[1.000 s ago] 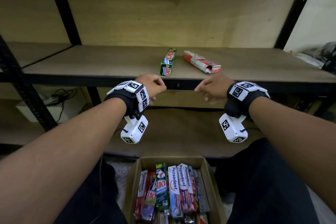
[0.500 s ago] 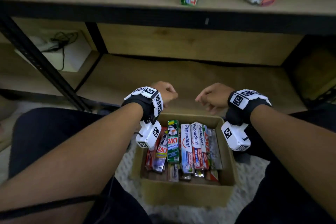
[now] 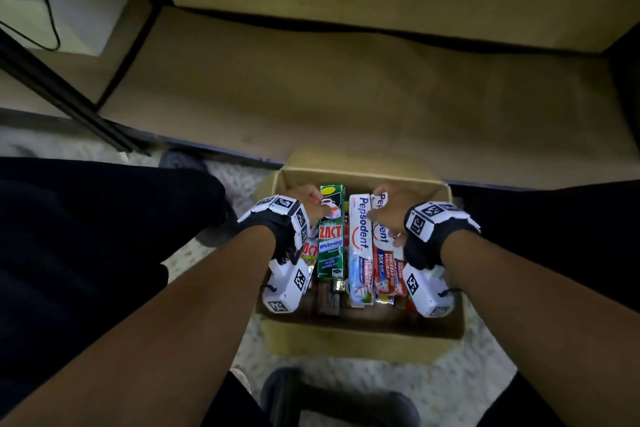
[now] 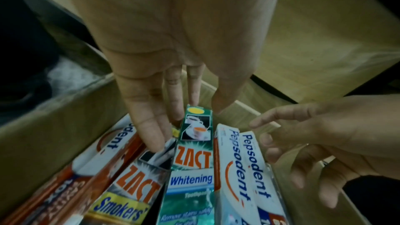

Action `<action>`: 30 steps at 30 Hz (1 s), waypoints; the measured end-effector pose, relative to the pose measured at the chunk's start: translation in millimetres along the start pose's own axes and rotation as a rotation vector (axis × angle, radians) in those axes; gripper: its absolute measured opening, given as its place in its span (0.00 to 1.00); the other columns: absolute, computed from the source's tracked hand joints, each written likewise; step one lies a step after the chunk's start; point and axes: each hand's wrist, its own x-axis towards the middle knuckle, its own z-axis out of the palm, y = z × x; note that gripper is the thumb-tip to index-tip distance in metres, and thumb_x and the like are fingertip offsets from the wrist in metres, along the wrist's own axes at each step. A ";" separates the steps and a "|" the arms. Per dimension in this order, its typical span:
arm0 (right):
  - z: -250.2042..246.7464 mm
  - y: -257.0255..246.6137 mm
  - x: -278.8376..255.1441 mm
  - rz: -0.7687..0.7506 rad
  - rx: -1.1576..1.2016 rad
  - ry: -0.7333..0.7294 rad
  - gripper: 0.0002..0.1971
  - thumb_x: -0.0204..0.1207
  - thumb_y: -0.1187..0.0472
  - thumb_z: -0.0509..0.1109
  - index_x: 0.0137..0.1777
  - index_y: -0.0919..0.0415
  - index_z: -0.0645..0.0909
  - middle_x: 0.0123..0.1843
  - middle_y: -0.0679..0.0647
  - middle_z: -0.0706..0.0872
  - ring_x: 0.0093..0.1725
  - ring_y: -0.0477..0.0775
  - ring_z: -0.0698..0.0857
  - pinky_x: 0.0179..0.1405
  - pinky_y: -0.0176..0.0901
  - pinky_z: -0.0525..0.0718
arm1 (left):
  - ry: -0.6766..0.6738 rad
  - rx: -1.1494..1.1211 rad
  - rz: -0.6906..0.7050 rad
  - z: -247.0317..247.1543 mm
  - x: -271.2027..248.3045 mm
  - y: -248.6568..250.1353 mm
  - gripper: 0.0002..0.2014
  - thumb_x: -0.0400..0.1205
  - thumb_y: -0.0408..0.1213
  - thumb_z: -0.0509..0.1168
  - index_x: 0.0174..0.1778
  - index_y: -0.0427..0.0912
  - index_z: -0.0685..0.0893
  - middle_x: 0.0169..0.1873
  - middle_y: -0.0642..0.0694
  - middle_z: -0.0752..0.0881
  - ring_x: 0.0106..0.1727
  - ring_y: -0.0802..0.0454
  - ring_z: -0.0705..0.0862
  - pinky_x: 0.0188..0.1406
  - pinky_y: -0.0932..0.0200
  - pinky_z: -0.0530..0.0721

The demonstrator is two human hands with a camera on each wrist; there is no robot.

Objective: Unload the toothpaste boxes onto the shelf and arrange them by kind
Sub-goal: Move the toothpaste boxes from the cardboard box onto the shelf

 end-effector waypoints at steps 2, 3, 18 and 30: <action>13.5 4.2 10.5 -0.005 -0.008 0.004 0.35 0.73 0.49 0.75 0.78 0.51 0.65 0.52 0.53 0.85 0.51 0.60 0.88 0.53 0.57 0.89 | -0.026 0.022 -0.018 9.1 14.1 -8.8 0.15 0.72 0.55 0.72 0.43 0.53 0.75 0.44 0.43 0.82 0.41 0.44 0.87 0.50 0.38 0.88; 20.8 6.2 15.1 -0.007 -0.014 0.010 0.40 0.72 0.48 0.76 0.81 0.50 0.61 0.58 0.55 0.85 0.54 0.61 0.88 0.53 0.57 0.89 | -0.030 0.033 -0.051 15.0 23.0 -14.0 0.20 0.69 0.59 0.71 0.48 0.54 0.74 0.45 0.44 0.84 0.41 0.43 0.88 0.48 0.38 0.89; 73.1 7.3 32.1 -0.054 0.042 0.131 0.49 0.69 0.53 0.80 0.83 0.43 0.51 0.76 0.60 0.64 0.61 0.65 0.81 0.47 0.46 0.75 | -0.070 -0.144 -0.111 45.1 51.4 -40.8 0.47 0.57 0.65 0.78 0.73 0.61 0.68 0.65 0.53 0.82 0.56 0.44 0.86 0.52 0.39 0.87; 73.9 22.3 30.8 -0.072 0.274 0.117 0.45 0.68 0.63 0.78 0.79 0.42 0.58 0.63 0.59 0.81 0.50 0.58 0.84 0.40 0.40 0.79 | -0.031 -0.091 -0.036 47.8 43.5 -45.0 0.27 0.72 0.45 0.77 0.66 0.53 0.75 0.54 0.55 0.84 0.52 0.52 0.83 0.54 0.58 0.80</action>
